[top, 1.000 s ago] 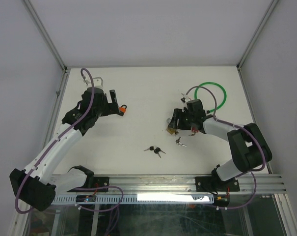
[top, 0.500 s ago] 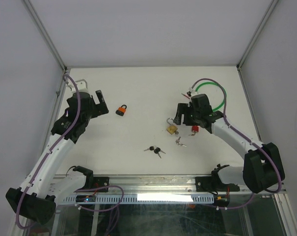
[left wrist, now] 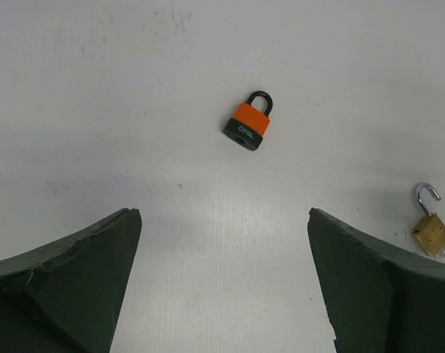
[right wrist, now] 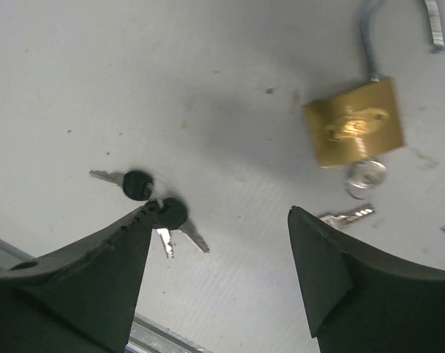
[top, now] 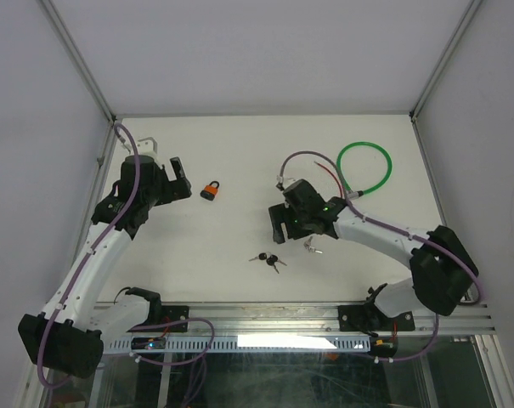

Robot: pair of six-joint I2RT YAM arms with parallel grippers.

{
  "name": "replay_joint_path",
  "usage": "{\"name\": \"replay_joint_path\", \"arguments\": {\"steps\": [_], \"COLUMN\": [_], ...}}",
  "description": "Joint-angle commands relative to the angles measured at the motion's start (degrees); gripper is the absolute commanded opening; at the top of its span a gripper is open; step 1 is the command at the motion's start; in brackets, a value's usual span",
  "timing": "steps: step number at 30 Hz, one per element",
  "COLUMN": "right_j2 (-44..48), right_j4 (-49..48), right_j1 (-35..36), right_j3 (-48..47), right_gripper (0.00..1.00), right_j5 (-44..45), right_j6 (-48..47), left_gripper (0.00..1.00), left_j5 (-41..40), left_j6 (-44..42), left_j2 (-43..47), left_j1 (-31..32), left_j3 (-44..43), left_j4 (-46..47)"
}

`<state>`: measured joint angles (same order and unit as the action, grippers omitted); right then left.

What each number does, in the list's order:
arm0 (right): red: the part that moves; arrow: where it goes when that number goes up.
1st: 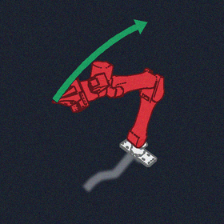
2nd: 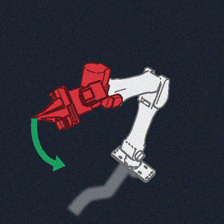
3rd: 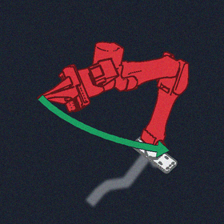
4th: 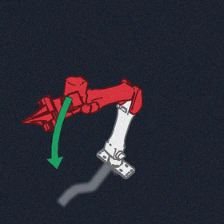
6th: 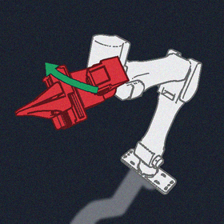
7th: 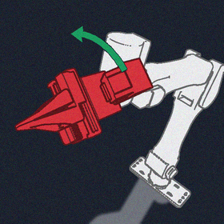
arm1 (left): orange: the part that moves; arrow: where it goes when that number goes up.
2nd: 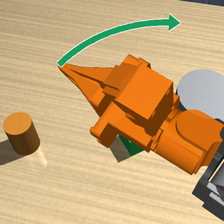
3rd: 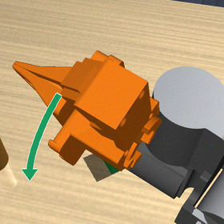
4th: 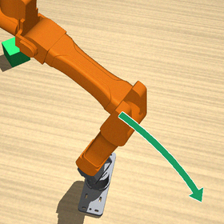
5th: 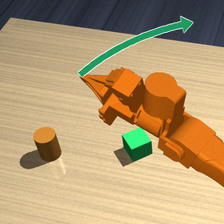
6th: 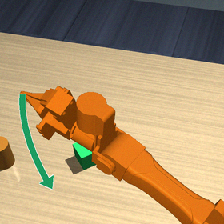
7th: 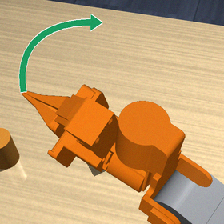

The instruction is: Unlock with the key

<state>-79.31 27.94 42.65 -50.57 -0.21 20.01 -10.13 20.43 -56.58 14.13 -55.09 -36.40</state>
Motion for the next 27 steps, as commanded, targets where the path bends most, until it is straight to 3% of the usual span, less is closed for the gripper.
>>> {"name": "replay_joint_path", "arguments": {"steps": [1, 6, 15, 27], "right_j2": [-6.00, -13.92, -21.38, -18.64], "right_j4": [-1.57, 2.19, 5.32, -0.21], "right_j1": [7.93, 13.48, 16.52, 16.85], "right_j3": [-4.94, -9.77, -13.61, -10.89], "right_gripper": [0.76, 0.69, 0.57, 0.10], "right_j5": [-0.16, 0.46, 0.07, 1.53], "right_j6": [-1.72, -5.90, -10.68, -7.26], "left_gripper": [0.99, 0.99, 0.99, 0.99], "left_j5": [6.00, 7.58, 8.47, 11.03], "left_j6": [-2.87, -3.64, -4.14, -3.83], "left_j2": [-2.41, -3.65, -5.50, -5.30], "left_j1": [-0.77, -0.77, -0.77, -0.78], "left_j3": [0.36, 0.73, 0.95, 0.39], "left_j4": [2.13, 2.13, 2.12, 2.52]}}
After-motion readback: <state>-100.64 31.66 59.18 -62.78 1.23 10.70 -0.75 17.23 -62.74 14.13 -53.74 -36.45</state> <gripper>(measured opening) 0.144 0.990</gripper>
